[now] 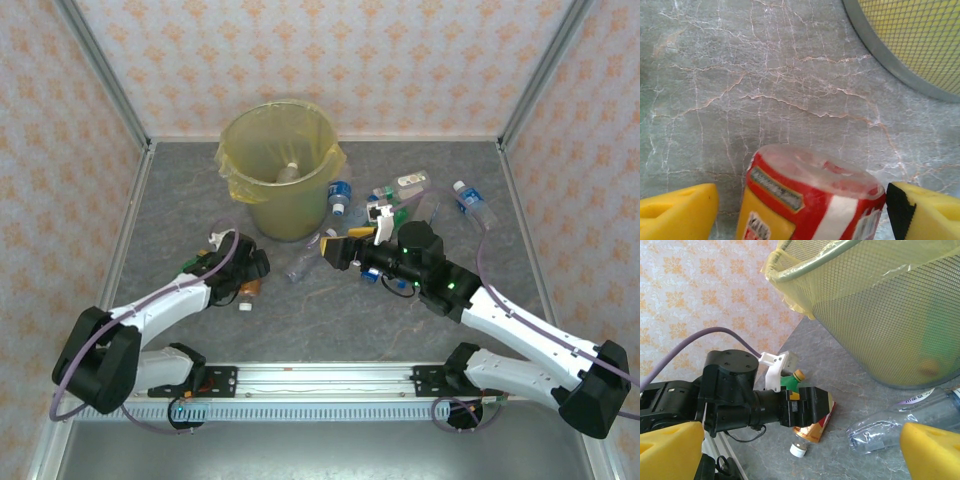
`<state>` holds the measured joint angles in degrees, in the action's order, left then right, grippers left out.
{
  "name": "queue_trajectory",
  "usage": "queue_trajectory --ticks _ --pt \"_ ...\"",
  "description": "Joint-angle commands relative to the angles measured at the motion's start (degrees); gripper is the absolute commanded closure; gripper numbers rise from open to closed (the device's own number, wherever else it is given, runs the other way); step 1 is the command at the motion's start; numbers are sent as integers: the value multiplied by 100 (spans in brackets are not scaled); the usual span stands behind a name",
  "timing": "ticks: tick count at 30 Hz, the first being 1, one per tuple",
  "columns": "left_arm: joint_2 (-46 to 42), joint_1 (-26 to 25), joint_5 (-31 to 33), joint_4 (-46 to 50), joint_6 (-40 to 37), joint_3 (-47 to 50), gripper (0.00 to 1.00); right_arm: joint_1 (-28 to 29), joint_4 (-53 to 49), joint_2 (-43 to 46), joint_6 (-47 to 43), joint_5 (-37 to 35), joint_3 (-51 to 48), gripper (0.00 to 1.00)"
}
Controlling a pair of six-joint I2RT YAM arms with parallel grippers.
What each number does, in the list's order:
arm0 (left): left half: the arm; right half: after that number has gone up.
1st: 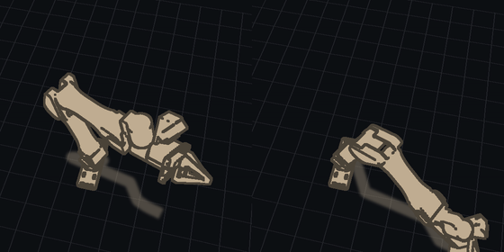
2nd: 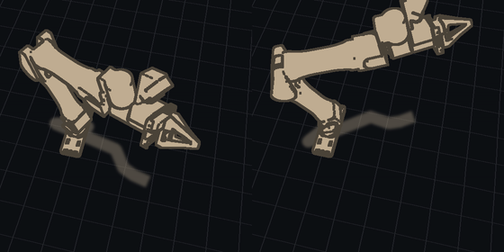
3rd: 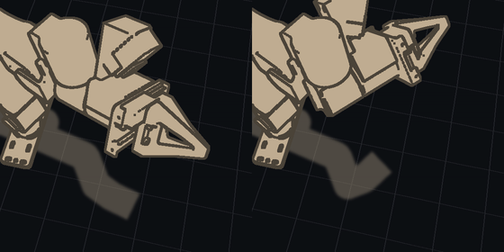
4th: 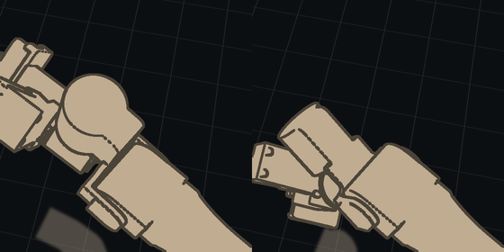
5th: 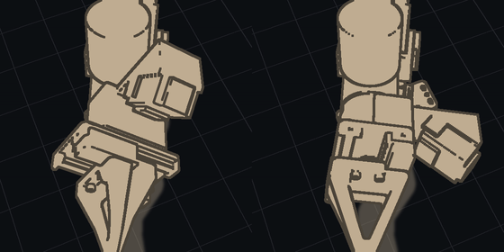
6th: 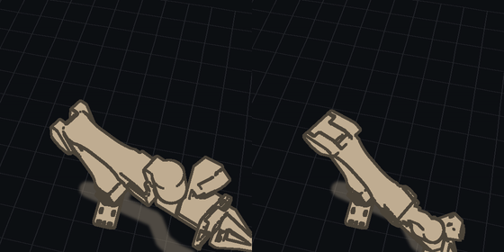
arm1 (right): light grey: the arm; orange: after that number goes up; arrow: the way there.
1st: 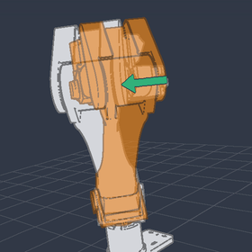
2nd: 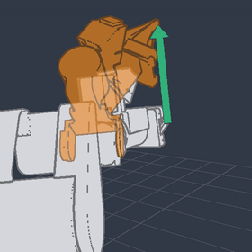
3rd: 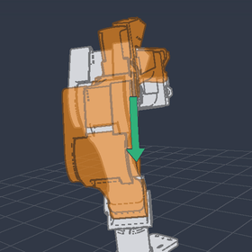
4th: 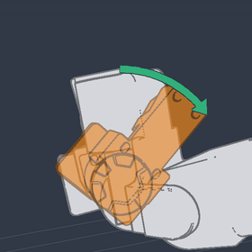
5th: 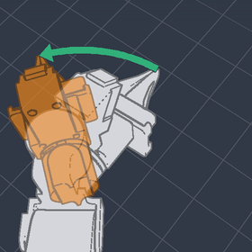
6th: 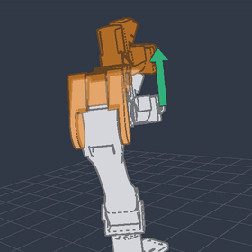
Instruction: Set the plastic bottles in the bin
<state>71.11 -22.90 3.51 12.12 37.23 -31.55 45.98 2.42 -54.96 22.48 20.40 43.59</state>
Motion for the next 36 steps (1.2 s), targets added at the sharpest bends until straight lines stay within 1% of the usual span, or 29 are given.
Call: queue_trajectory --ticks 1,8,10,12,19,20,23,24,27,36 --pt "280 -32 182 229 -295 -272 12 43 60 56 -15 -105 -63 0" --pt "734 -33 112 134 -331 -361 12 43 -26 108 -93 -186 -70 0" --pt "803 -27 84 139 -331 -369 14 43 -13 95 -95 -189 -85 0" --pt "843 -29 69 129 -490 -369 16 43 -4 73 -86 -178 -88 0" --pt "773 -33 80 220 -440 -379 36 43 5 69 -52 -179 -105 0" --pt "727 -36 97 249 -407 -368 37 43 5 73 -51 -177 -110 0" --pt "477 -33 115 312 -397 -313 38 43 13 91 -28 -169 -114 0" --pt "366 -39 113 342 -226 -293 38 42 17 91 -24 -161 -114 0" --pt "-16 -37 98 504 -158 -279 38 43 22 99 -7 -141 -106 0" --pt "-1609 -48 175 1167 -77 -633 38 46 155 207 99 -97 -113 0"
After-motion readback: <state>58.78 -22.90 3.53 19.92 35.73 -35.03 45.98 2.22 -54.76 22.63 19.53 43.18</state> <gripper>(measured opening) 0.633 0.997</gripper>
